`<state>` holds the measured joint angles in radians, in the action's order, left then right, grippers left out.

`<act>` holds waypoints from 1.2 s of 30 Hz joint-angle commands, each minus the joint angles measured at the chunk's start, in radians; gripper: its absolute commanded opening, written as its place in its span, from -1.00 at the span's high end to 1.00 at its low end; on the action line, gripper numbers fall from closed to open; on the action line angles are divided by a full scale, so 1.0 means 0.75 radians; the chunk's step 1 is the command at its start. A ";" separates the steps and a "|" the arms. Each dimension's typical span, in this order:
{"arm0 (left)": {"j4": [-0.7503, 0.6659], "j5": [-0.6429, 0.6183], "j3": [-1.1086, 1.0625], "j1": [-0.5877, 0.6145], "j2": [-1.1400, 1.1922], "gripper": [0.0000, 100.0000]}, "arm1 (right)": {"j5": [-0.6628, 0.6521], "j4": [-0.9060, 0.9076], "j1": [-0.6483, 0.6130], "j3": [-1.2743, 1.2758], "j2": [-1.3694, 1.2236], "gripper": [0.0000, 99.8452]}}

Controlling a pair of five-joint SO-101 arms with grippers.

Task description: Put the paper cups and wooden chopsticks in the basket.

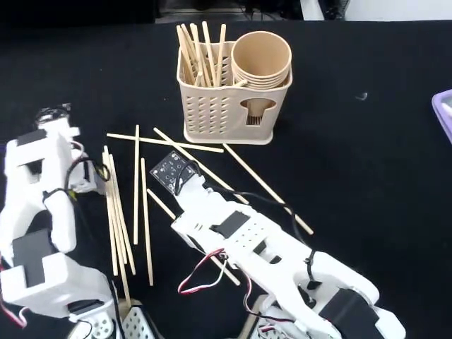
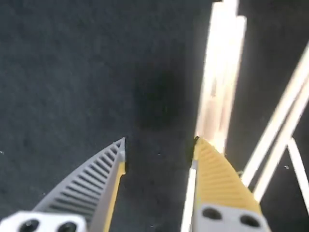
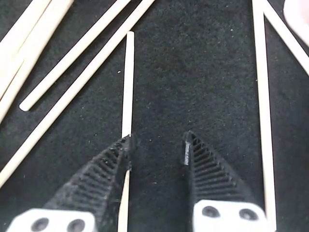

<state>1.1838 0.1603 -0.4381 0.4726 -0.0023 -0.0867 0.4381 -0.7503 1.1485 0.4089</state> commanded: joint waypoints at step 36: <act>-0.041 0.065 0.044 -0.195 0.119 0.53 | -0.014 0.004 -0.016 -0.079 -0.001 0.67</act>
<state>1.2482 0.2064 -0.3629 0.3299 0.0867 -0.0898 0.4381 -0.7503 1.1485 0.4089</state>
